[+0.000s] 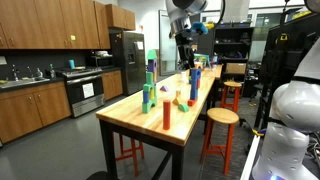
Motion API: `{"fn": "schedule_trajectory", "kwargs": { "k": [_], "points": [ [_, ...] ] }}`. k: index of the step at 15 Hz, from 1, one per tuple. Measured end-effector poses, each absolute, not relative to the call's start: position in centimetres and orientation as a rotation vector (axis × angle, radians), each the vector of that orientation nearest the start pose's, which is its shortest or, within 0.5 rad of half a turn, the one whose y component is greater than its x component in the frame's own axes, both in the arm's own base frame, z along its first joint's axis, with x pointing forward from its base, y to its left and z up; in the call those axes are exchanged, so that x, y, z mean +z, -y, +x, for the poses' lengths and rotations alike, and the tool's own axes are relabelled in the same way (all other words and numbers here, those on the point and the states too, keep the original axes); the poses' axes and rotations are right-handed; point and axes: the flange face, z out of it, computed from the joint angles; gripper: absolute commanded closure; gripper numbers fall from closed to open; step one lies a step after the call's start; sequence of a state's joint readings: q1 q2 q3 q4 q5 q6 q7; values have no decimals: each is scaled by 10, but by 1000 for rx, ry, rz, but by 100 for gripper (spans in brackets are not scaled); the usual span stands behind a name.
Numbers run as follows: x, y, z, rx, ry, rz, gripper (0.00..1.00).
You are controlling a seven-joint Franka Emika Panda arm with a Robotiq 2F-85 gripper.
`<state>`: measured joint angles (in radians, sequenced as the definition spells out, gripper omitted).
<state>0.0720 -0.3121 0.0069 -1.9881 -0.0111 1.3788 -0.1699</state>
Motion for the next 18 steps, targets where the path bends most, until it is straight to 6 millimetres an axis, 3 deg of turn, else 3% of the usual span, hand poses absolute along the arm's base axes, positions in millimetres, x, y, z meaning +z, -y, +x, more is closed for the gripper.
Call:
{"fn": "schedule_trajectory", "kwargs": {
  "k": [14,18],
  "points": [
    [572,-32,424,468,372,-3085,0],
    [573,-38,426,465,172,-3023,0]
  ]
}}
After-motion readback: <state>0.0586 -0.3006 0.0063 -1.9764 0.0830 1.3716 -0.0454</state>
